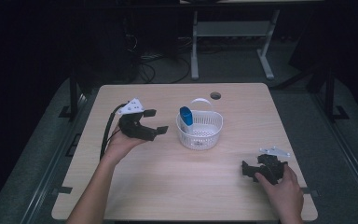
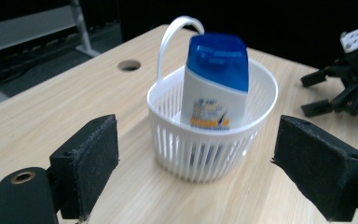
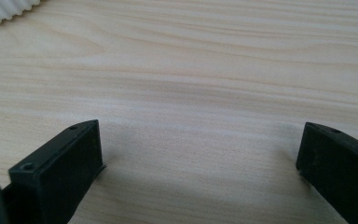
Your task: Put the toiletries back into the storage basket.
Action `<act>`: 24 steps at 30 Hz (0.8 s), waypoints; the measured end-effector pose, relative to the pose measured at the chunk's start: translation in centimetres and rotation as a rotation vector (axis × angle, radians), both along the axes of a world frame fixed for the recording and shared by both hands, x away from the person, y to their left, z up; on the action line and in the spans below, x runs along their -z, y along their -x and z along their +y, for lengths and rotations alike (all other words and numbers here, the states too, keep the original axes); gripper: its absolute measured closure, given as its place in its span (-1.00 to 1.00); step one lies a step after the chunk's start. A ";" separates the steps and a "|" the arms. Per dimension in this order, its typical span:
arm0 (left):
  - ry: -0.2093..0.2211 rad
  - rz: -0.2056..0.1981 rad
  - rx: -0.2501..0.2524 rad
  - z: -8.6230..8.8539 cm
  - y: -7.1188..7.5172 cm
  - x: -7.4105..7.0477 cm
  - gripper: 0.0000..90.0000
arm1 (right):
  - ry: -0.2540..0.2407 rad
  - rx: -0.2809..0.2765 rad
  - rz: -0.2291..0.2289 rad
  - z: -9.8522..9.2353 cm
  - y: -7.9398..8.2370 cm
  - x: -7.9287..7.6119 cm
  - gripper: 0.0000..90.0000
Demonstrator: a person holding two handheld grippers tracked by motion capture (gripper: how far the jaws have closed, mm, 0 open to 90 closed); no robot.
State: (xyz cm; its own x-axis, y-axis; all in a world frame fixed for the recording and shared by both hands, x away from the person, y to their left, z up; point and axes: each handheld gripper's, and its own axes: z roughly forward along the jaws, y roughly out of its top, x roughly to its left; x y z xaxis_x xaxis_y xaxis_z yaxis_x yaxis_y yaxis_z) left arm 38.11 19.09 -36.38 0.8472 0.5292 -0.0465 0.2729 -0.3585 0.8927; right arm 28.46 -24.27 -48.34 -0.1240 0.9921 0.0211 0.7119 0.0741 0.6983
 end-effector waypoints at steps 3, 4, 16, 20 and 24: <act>-0.048 -0.006 -0.027 0.6 0.8 0.1 -0.70 | -0.001 0.001 0.001 0.0 0.0 0.0 -1.00; -0.056 -0.003 -0.031 0.8 1.1 0.2 -0.70 | -0.001 0.001 0.001 0.0 0.0 0.0 -1.00; -0.157 0.004 -0.095 3.1 4.7 1.9 -0.70 | 0.000 0.000 0.000 0.0 0.0 0.0 -1.00; -0.171 0.016 -0.102 3.8 5.7 2.5 -0.70 | 0.000 0.000 0.000 0.0 0.0 0.0 -1.00; -0.193 0.030 -0.116 4.6 6.5 3.2 -0.70 | -0.001 0.000 0.001 0.0 0.0 0.0 -1.00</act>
State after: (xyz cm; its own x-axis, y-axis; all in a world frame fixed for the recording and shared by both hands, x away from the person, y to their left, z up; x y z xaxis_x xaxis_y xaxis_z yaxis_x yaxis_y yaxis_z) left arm 31.61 23.68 -39.60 0.7797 0.6248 0.0412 0.3476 -0.4865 0.8016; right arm 28.46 -24.27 -48.33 -0.1235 0.9921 0.0219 0.7124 0.0733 0.6979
